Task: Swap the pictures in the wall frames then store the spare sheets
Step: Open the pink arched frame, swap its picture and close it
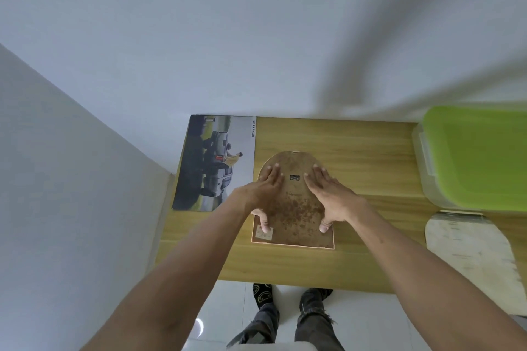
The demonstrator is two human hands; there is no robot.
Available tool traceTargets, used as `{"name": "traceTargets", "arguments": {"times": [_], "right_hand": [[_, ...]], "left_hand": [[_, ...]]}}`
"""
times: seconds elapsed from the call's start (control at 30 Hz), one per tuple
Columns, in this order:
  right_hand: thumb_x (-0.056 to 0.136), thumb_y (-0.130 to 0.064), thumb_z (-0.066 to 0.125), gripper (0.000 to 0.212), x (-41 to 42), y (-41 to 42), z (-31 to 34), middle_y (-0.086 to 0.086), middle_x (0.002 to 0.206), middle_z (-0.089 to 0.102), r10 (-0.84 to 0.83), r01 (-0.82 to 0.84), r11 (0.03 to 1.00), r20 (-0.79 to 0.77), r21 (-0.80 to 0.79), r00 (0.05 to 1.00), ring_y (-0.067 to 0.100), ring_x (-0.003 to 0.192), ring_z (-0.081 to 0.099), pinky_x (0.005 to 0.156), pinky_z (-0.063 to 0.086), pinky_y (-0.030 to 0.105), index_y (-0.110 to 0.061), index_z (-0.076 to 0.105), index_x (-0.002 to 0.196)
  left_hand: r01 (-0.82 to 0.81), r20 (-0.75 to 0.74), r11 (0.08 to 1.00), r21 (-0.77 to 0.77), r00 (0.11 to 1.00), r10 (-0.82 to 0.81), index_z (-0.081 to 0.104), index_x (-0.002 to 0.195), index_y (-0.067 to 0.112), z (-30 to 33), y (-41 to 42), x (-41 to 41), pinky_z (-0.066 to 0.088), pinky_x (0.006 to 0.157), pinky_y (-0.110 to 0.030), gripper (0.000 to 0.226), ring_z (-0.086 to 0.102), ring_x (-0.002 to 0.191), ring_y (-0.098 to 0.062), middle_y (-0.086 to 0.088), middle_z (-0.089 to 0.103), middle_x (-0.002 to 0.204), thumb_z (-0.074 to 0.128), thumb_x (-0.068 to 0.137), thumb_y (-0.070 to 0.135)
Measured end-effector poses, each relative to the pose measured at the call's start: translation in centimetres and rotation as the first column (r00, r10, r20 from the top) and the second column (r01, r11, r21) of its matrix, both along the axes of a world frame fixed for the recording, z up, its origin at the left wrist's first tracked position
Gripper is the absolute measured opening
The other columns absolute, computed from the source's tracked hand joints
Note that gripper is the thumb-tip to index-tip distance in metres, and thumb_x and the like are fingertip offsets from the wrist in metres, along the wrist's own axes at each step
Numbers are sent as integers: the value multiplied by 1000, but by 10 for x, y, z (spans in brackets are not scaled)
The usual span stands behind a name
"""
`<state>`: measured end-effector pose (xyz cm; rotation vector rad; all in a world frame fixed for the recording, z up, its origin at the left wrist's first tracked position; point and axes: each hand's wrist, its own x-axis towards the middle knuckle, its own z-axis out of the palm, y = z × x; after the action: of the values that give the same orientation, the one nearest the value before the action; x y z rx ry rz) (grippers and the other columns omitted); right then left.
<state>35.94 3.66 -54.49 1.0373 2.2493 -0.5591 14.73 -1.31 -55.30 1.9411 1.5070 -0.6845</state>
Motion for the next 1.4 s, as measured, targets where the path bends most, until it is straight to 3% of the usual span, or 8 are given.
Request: {"name": "traceTargets", "arguments": {"times": [0.13,0.27,0.47,0.63,0.8,0.93,1.07,1.4], "right_hand": [[61,-36,92,149,-2,-2,2,16,158,-32,-9,9,999,-19,30,1000,32,149,-20,123,5,38,-15,-22,154],[64,-36,91,147,-3,-5,2,18,157,-33,12,-12,998,-1,54,1000,33,148,-22,122,0,39,-13,-24,153],[67,-29,90,146,-10,-9,1,20,153,-39,-6,5,1000,22,28,1000,36,145,-29,123,-1,44,-10,-30,150],[64,-49,88,151,-6,-4,2,17,150,-44,12,-11,998,17,-59,1000,34,142,-35,119,-9,43,-12,-32,149],[57,-64,85,154,-15,-11,-1,30,155,-29,44,-49,995,50,86,998,44,147,-20,122,-3,46,-6,-20,153],[55,-65,85,154,-20,-7,6,25,161,-18,-2,-1,994,31,112,1000,39,151,-10,124,3,44,-14,-20,155],[49,-62,89,165,-37,-1,2,14,155,-38,72,-81,985,66,154,995,34,147,-27,124,-5,45,-13,-32,149],[45,-57,92,168,-30,16,-12,-1,148,-47,82,-82,997,-43,-1,996,23,144,-34,120,-13,38,-16,-32,149]], "left_hand": [[-33,63,997,64,998,29,-19,152,9,-4,-2,-6,19,119,-49,152,-27,144,-27,-10,-35,155,93,53,40],[-6,11,983,184,1000,4,-24,149,3,-2,-2,-3,-11,117,-48,157,-37,137,-34,-22,-37,151,92,51,46],[-122,177,992,11,977,118,-44,138,17,1,-6,-23,2,118,-50,170,-43,134,-29,-8,-59,136,91,43,57],[-8,121,999,42,993,3,-46,137,22,-10,-6,-33,0,118,-55,175,-47,131,-29,-7,-61,135,91,35,62],[63,21,993,96,998,-65,-36,144,11,-7,-6,-28,-5,116,-48,171,-40,136,-32,-16,-49,144,90,39,60],[137,-97,978,155,988,-123,-21,148,-1,-6,-5,-17,6,122,-49,151,-25,143,-41,-30,-30,152,87,57,50],[183,-103,953,240,981,-163,-14,149,-7,-5,-5,-13,2,122,-46,122,-20,144,-43,-33,-22,154,76,78,36],[246,-125,952,183,966,-226,-22,148,-2,-17,7,-12,-2,122,-47,144,-26,144,-38,-26,-31,153,84,64,46]]}}
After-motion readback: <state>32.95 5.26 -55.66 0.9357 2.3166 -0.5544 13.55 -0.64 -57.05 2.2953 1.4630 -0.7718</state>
